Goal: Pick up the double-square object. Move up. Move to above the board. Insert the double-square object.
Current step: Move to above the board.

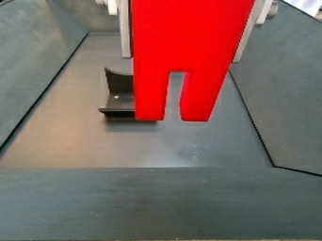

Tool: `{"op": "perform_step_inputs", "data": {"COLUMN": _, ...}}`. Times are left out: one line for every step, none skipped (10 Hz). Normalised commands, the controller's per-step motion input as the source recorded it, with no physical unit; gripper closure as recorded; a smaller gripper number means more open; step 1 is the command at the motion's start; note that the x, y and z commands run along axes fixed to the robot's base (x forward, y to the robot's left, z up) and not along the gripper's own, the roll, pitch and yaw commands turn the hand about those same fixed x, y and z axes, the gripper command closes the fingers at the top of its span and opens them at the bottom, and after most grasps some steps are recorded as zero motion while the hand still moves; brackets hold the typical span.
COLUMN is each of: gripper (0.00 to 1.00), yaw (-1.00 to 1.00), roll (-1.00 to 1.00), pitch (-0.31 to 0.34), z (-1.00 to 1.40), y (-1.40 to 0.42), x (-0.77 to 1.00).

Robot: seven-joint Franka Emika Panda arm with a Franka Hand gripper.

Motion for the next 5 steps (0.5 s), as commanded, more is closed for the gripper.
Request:
{"op": "perform_step_inputs", "data": {"gripper": 1.0, "yaw": -0.04, "roll": -0.1, "pitch": 0.055, "z": 0.03, "y": 0.35, "x": 0.02}}
{"op": "perform_step_inputs", "data": {"gripper": 1.0, "yaw": -0.04, "roll": -0.1, "pitch": 0.055, "z": 0.03, "y": 0.35, "x": 0.02}}
{"op": "perform_step_inputs", "data": {"gripper": 1.0, "yaw": -0.04, "roll": -0.1, "pitch": 0.055, "z": 0.03, "y": 0.35, "x": 0.02}}
{"op": "perform_step_inputs", "data": {"gripper": 1.0, "yaw": -0.04, "roll": -0.1, "pitch": 0.055, "z": 0.03, "y": 0.35, "x": 0.02}}
{"op": "perform_step_inputs", "data": {"gripper": 1.0, "yaw": -0.04, "roll": -0.1, "pitch": 0.055, "z": 0.03, "y": 0.35, "x": 0.02}}
